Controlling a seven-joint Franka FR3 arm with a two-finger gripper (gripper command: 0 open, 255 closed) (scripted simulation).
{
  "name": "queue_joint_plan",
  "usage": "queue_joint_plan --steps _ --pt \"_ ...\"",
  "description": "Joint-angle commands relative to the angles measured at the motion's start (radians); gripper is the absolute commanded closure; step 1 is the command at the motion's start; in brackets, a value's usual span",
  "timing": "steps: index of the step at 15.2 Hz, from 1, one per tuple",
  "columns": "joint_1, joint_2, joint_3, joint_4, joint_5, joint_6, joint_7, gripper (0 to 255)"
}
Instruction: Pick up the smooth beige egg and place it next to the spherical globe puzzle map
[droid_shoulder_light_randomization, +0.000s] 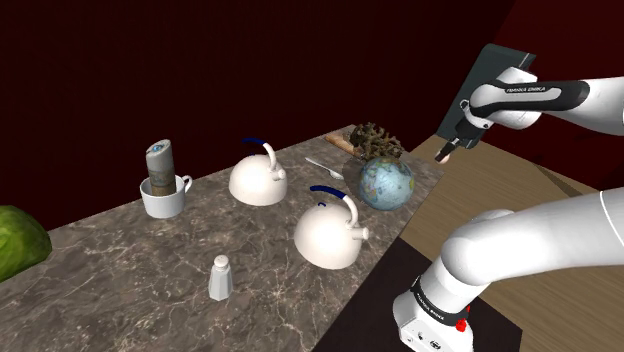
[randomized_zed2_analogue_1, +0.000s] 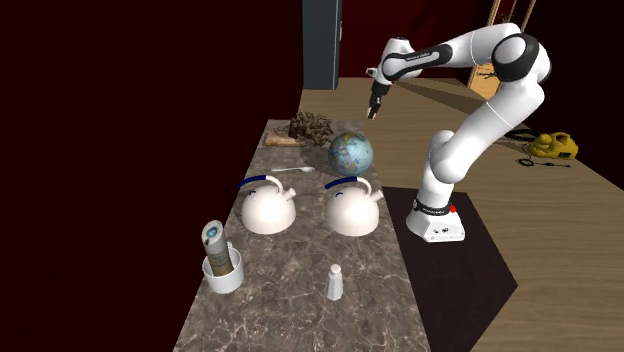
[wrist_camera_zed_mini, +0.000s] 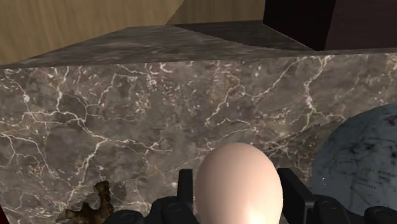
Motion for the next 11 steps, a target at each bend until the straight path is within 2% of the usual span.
queue_joint_plan --steps 1,11 --pt "0.003 0.01 -0.015 -0.016 -0.002 0.028 -0.005 255" --pt "0.032 0.076 -0.098 -0.1 -0.007 0.18 -0.027 255"
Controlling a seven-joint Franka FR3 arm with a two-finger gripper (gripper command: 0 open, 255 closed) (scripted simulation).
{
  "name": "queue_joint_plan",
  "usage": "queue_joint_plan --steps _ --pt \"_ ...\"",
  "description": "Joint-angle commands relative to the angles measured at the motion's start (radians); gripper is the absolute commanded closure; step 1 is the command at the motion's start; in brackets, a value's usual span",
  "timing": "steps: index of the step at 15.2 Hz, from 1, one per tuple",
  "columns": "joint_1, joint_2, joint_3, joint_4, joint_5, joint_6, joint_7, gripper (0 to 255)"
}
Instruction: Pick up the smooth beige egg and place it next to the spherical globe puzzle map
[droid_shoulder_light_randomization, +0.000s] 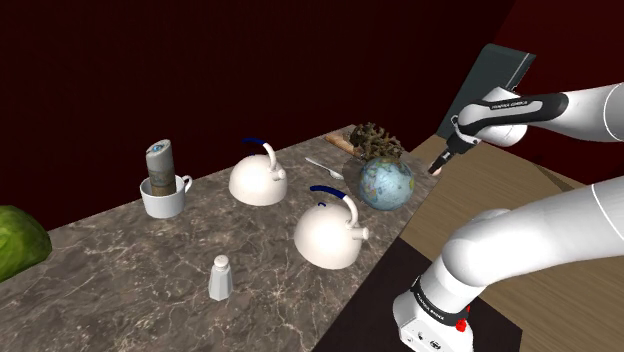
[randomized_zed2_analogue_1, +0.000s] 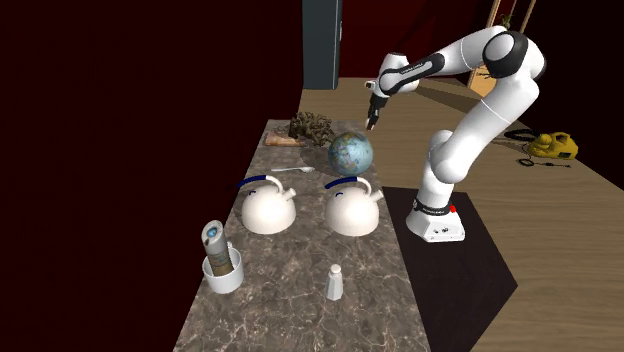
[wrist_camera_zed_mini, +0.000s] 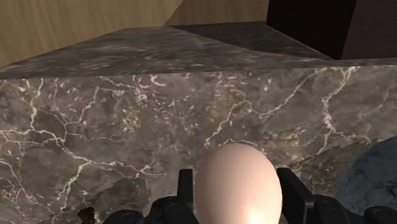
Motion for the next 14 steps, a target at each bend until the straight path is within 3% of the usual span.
queue_joint_plan --steps 1,8,14 --pt "0.007 0.014 -0.018 -0.018 0.0 0.032 -0.006 255" --pt "0.055 0.083 -0.098 -0.063 0.019 0.148 -0.036 255" --pt "0.129 0.157 -0.191 -0.095 0.061 0.253 -0.081 255"
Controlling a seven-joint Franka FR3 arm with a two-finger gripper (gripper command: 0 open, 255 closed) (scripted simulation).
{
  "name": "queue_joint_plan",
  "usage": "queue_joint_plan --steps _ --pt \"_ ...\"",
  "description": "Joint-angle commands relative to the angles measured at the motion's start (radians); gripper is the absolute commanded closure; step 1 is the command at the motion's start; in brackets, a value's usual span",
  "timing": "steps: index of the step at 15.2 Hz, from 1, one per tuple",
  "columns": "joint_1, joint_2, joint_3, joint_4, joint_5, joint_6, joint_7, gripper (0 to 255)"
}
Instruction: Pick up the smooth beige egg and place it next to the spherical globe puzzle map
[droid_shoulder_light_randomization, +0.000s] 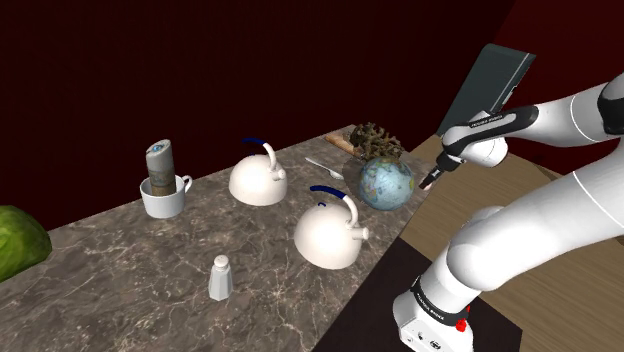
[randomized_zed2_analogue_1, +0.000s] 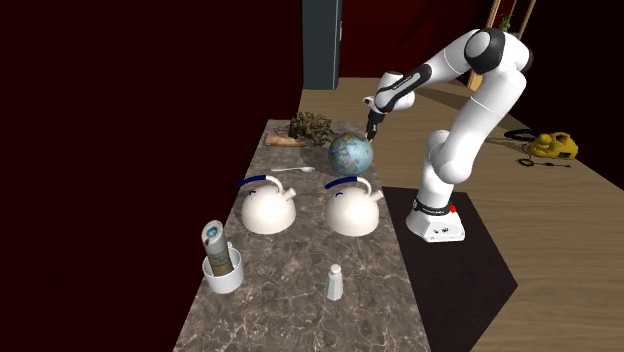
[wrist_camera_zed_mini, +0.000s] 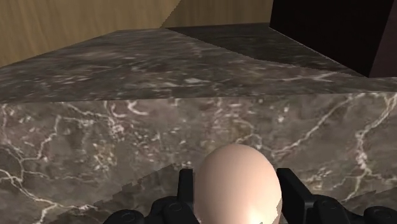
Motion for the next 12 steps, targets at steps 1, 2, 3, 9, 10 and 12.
queue_joint_plan --steps 1,2,3,9,10,12 --pt "0.033 0.026 -0.036 -0.007 0.02 0.034 -0.018 255" --pt "0.052 0.04 -0.057 -0.011 0.032 0.052 -0.029 255" --pt "0.073 0.054 -0.08 -0.015 0.046 0.069 -0.041 255" --pt "0.117 0.079 -0.125 -0.022 0.072 0.101 -0.063 255" --pt "0.117 0.079 -0.125 -0.022 0.072 0.101 -0.063 255" --pt "0.117 0.079 -0.125 -0.022 0.072 0.101 -0.063 255"
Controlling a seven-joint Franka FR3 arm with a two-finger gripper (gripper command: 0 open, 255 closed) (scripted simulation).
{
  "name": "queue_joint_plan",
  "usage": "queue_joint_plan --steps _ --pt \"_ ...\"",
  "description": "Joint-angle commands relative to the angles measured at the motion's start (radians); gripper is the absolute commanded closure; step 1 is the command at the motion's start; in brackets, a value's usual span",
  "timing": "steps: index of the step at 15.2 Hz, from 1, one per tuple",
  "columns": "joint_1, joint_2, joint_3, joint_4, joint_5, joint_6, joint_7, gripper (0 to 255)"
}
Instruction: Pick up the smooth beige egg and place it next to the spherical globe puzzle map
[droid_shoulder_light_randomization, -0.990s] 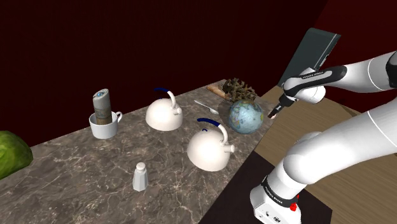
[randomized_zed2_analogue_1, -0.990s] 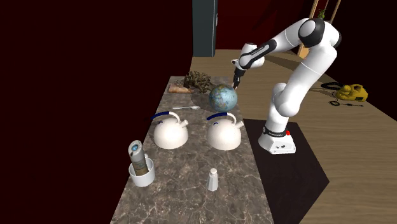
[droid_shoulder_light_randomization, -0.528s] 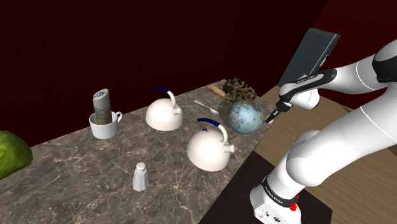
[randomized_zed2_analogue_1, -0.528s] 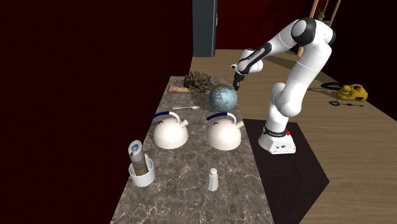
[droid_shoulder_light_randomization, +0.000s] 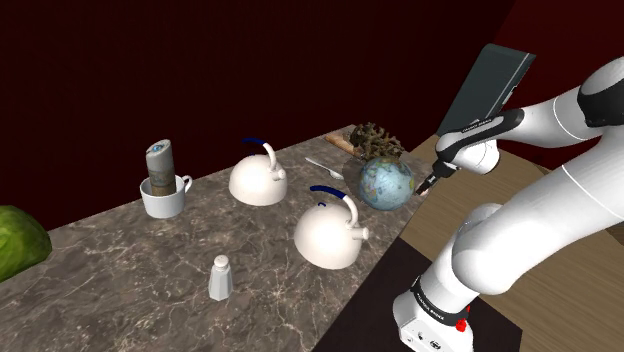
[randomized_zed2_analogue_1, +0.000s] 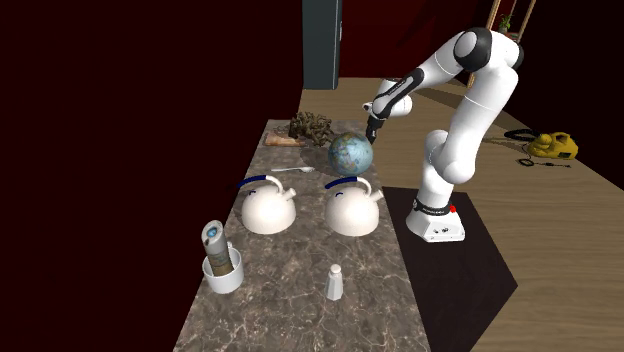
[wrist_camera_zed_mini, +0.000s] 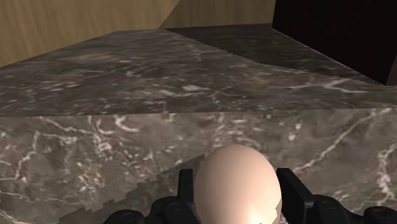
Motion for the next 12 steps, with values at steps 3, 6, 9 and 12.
queue_joint_plan --steps 3,6,9,12 --pt "0.0 0.0 0.0 0.0 0.0 0.0 0.0 0" --pt "0.0 0.0 0.0 0.0 0.0 0.0 0.0 0" --pt "-0.133 -0.082 0.126 0.007 -0.078 -0.09 0.056 0" --pt "-0.208 -0.151 0.204 0.018 -0.121 -0.17 0.089 0"
